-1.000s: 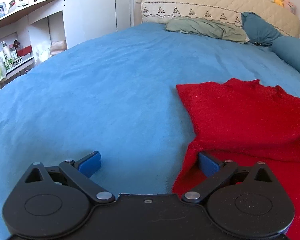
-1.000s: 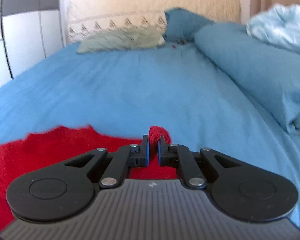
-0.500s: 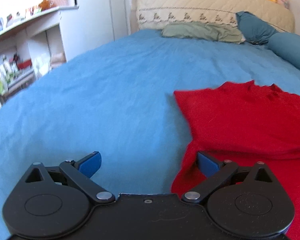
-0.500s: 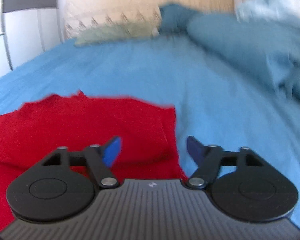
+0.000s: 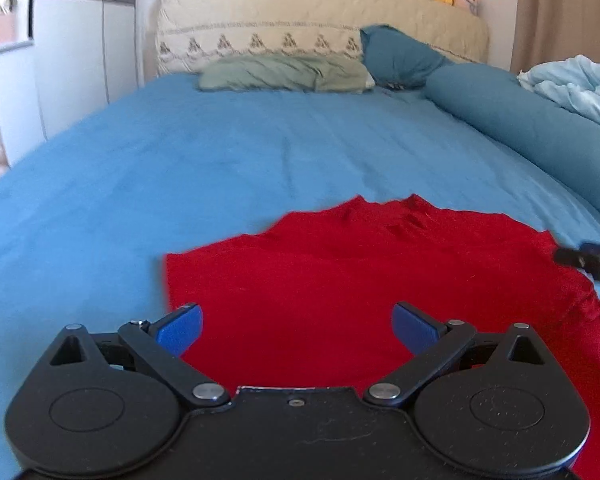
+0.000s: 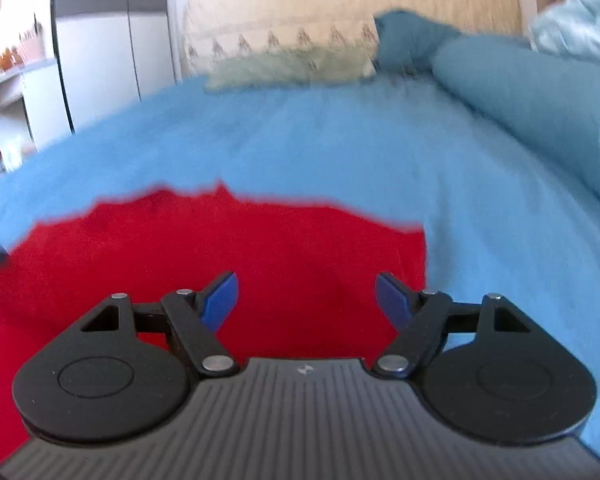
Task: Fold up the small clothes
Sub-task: 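Move both grippers to the ribbed hem of the folded sweater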
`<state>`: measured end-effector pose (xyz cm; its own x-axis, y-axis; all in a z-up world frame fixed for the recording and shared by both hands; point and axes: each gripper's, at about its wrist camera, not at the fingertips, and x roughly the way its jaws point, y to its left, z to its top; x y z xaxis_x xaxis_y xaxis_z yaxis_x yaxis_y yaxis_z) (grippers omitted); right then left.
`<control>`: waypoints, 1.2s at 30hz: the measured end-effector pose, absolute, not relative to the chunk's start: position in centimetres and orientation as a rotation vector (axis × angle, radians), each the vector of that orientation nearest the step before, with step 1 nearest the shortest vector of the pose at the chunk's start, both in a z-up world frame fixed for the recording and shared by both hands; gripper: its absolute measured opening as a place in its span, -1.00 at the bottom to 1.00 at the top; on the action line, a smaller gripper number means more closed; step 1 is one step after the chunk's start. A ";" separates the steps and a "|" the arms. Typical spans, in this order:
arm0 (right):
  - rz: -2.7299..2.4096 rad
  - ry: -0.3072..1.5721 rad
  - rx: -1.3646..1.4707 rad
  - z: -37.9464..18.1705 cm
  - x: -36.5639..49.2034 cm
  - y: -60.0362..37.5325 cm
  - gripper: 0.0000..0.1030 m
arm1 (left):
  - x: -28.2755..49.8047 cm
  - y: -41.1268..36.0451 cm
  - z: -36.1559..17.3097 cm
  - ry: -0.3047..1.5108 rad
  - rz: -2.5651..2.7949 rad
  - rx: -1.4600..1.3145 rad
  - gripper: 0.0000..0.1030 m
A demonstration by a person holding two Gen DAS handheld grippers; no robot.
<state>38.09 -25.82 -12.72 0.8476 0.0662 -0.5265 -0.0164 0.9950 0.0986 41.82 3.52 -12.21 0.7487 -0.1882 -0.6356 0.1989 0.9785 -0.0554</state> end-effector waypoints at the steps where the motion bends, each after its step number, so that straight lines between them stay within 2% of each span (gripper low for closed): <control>1: 0.053 0.573 0.105 -12.9 39.4 -25.7 0.78 | 42.4 3.5 -12.6 0.714 -0.223 0.005 0.98; 5: 0.017 0.689 0.123 -15.5 43.6 -25.9 0.75 | 43.0 3.4 -15.2 0.801 -0.230 -0.003 0.93; 10: -0.049 0.659 0.239 -16.9 44.3 -28.7 0.74 | 42.4 3.3 -15.6 0.795 -0.248 0.050 0.95; 13: -0.040 0.668 0.188 -16.2 44.2 -28.2 0.74 | 42.6 2.9 -15.2 0.792 -0.247 0.063 0.94; 17: -0.045 0.612 0.229 -12.5 42.4 -29.2 0.81 | 40.9 3.8 -12.7 0.781 -0.241 0.009 0.88; 23: -0.027 0.546 0.217 -4.8 34.3 -31.4 0.90 | 35.7 4.5 -5.0 0.706 -0.207 0.029 0.91; 25: -0.020 0.515 0.194 -1.8 30.7 -31.9 0.99 | 33.3 4.6 -2.1 0.676 -0.197 0.032 0.99; 29: -0.005 0.461 0.179 3.2 23.3 -32.0 1.00 | 27.7 4.9 2.7 0.620 -0.175 0.035 1.00; 36: 0.012 0.448 0.091 7.6 11.5 -31.3 1.00 | 18.3 5.8 6.4 0.591 -0.150 -0.010 1.00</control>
<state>11.55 -31.28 7.60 0.9015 0.0321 -0.4316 0.0081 0.9958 0.0909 18.27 5.77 6.38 0.8196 -0.1437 -0.5546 0.1381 0.9890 -0.0523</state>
